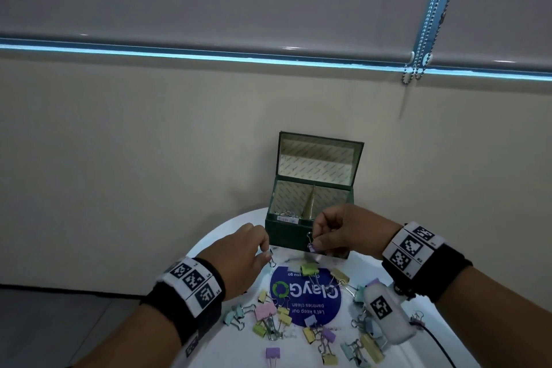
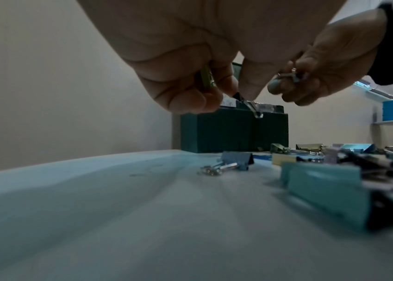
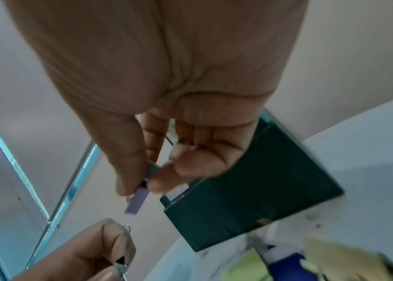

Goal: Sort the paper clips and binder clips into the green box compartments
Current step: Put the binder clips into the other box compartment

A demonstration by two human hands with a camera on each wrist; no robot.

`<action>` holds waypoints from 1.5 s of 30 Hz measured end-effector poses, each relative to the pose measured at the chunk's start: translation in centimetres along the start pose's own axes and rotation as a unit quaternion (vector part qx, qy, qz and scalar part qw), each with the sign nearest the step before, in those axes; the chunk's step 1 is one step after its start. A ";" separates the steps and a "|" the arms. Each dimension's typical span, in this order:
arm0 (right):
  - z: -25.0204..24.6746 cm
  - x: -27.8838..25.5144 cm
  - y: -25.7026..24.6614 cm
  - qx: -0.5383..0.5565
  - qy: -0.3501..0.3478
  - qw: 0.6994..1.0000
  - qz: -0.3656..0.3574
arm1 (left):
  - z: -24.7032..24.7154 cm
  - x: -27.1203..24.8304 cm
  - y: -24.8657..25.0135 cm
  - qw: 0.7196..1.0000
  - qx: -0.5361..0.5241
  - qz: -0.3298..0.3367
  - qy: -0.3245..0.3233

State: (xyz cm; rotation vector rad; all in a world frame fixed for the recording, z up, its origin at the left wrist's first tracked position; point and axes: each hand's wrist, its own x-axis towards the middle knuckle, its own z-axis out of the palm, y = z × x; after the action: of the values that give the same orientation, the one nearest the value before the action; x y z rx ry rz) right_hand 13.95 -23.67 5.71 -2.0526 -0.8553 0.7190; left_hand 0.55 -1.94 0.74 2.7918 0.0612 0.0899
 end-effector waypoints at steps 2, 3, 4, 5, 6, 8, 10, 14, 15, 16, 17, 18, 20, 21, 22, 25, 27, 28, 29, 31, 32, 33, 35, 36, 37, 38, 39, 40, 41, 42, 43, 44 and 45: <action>-0.1 0.8 -0.8 -0.011 0.073 0.997 -0.031 | 0.0 0.0 0.1 1.000 -0.005 -0.001 0.009; 0.0 1.3 -1.2 -0.006 0.114 0.992 -0.045 | -0.1 0.0 0.2 1.000 -0.008 -0.003 0.013; 0.1 1.8 -1.5 0.006 0.150 0.987 -0.055 | -0.1 0.0 0.2 1.000 -0.012 -0.004 0.017; 0.3 2.2 -1.9 0.019 0.178 0.982 -0.060 | -0.1 0.0 0.2 1.000 -0.017 -0.004 0.021; 0.4 2.7 -2.2 0.033 0.196 0.978 -0.060 | -0.1 0.0 0.3 0.999 -0.022 -0.005 0.023; 0.8 3.5 -2.6 0.072 0.203 0.975 -0.048 | -0.1 -0.1 0.3 0.999 -0.027 -0.006 0.024; 1.0 4.0 -2.7 0.136 0.183 0.973 -0.025 | -0.1 -0.2 0.2 0.999 -0.030 -0.005 0.022; 1.2 4.3 -2.4 0.184 0.157 0.970 0.006 | -0.2 0.0 0.1 0.999 -0.030 0.000 0.013; 1.2 4.3 -2.3 0.169 0.169 0.971 0.004 | -0.2 0.1 0.1 0.999 -0.029 0.001 0.012; 1.2 4.4 -2.2 0.146 0.190 0.971 -0.003 | -0.2 0.1 0.0 0.999 -0.029 0.002 0.012; 1.2 4.5 -2.2 0.121 0.218 0.968 -0.014 | -0.2 0.1 -0.1 0.999 -0.029 0.004 0.012; 1.1 4.7 -2.1 0.097 0.247 0.964 -0.025 | -0.2 0.2 -0.2 1.000 -0.028 0.004 0.012; 1.2 5.0 -1.7 0.060 0.287 0.955 -0.041 | -0.1 0.1 -0.2 0.999 -0.028 0.001 0.014; 1.3 5.2 -1.4 0.045 0.295 0.953 -0.045 | -0.1 0.0 -0.1 0.999 -0.028 0.002 0.017; 1.4 5.2 -1.2 0.034 0.300 0.952 -0.046 | -0.1 0.0 -0.1 0.999 -0.028 0.003 0.021; 1.4 4.6 -0.5 -0.005 0.319 0.946 -0.057 | -0.1 0.0 -0.2 0.999 -0.028 0.002 0.026; 1.0 3.4 0.0 -0.065 0.328 0.939 -0.077 | -0.1 0.2 -0.1 0.999 -0.031 -0.002 0.029; 0.7 2.6 0.4 -0.092 0.320 0.939 -0.084 | -0.1 0.3 0.0 0.999 -0.034 -0.004 0.030; 0.3 1.7 0.8 -0.117 0.303 0.942 -0.084 | -0.2 0.5 0.2 0.999 -0.033 -0.005 0.032; -0.3 -0.4 1.9 -0.175 0.244 0.951 -0.065 | -0.7 0.8 0.7 0.999 -0.020 -0.001 0.038; -0.6 -1.5 2.6 -0.216 0.213 0.952 -0.054 | -1.0 1.1 1.0 0.999 -0.017 -0.001 0.043; -0.9 -2.5 3.3 -0.253 0.186 0.949 -0.043 | -1.3 1.5 1.2 0.999 -0.015 0.001 0.050; -1.4 -4.2 5.0 -0.298 0.158 0.942 -0.012 | -2.0 2.7 1.8 0.997 -0.013 0.002 0.070; -1.7 -4.9 5.8 -0.308 0.154 0.939 0.010 | -2.3 3.5 2.1 0.997 -0.014 0.001 0.076; -1.8 -5.4 6.5 -0.317 0.151 0.936 0.030 | -2.6 4.4 2.5 0.997 -0.013 0.001 0.081; -1.9 -5.8 7.1 -0.325 0.142 0.934 0.049 | -2.7 5.3 2.8 0.996 -0.012 0.002 0.083; -1.9 -6.1 7.6 -0.332 0.127 0.933 0.064 | -2.8 6.1 3.2 0.996 -0.010 0.003 0.084; -1.9 -6.4 8.0 -0.336 0.110 0.932 0.077 | -2.7 6.9 3.4 0.996 -0.011 0.001 0.084; -1.8 -6.7 8.2 -0.341 0.096 0.931 0.087 | -2.5 7.6 3.7 0.997 -0.011 -0.001 0.083; -1.7 -7.0 8.5 -0.346 0.088 0.930 0.094 | -2.2 8.2 4.0 0.997 -0.009 -0.003 0.080; -1.7 -7.3 8.7 -0.350 0.082 0.928 0.101 | -1.9 8.6 4.2 0.997 -0.004 -0.005 0.076; -1.6 -7.6 8.8 -0.354 0.076 0.926 0.109 | -1.5 9.0 4.4 0.997 0.001 -0.009 0.072; -1.5 -7.8 9.1 -0.359 0.071 0.923 0.116 | -1.3 9.1 4.5 0.998 0.004 -0.015 0.067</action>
State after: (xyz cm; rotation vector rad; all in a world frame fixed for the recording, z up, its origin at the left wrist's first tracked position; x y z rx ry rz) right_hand 13.22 -34.56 0.58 -2.8597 -0.8788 0.3882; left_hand 9.71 -5.29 3.97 2.7881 0.1359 0.2710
